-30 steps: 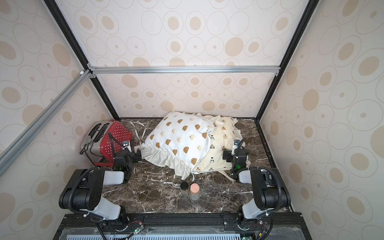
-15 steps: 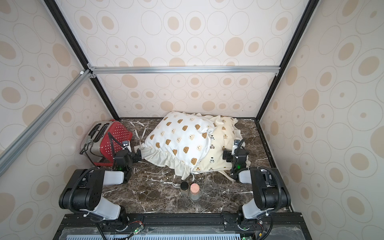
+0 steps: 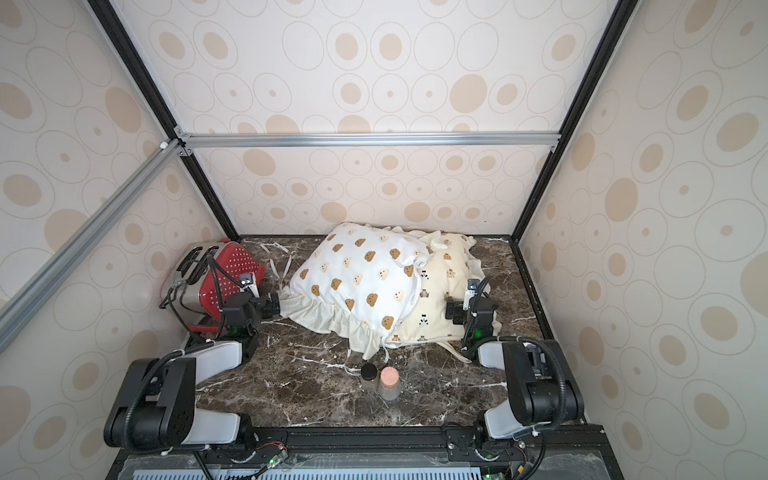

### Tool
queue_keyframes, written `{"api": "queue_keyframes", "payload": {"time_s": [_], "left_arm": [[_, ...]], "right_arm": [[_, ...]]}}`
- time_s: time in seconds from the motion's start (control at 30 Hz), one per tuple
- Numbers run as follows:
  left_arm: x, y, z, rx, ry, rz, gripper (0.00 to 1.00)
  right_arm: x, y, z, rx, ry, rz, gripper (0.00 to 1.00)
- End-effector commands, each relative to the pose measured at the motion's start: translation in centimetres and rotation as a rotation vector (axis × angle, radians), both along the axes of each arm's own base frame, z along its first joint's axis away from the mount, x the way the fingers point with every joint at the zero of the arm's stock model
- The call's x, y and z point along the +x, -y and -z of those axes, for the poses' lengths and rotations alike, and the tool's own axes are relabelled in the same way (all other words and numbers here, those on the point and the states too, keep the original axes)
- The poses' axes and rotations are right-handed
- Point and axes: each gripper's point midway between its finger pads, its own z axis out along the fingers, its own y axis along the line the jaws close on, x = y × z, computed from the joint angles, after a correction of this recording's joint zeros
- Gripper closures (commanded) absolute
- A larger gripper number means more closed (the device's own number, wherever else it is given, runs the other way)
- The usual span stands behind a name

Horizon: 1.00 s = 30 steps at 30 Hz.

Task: Zip up pillowcases
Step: Pick up the pillowcase from the center of the board.

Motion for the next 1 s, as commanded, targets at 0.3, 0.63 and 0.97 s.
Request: {"api": "queue_keyframes", "payload": {"time_s": [0.3, 0.63, 0.97], "left_arm": [[-2.3, 1.5, -3.1, -0.184, 0.018, 0.027, 0.01], [-4.2, 0.9, -5.9, -0.475, 0.025, -0.139, 0.01], [-7.9, -0.4, -4.9, -0.62, 0.0, -0.316, 0.01]], "right_arm": [[-1.8, -2.1, -6.1, 0.119, -0.013, -0.077, 0.0], [-5.2, -0.7, -7.7, 0.331, -0.101, 0.097, 0.0], [-7.0, -3.7, -4.9, 0.515, -0.285, 0.041, 0.0]]}}
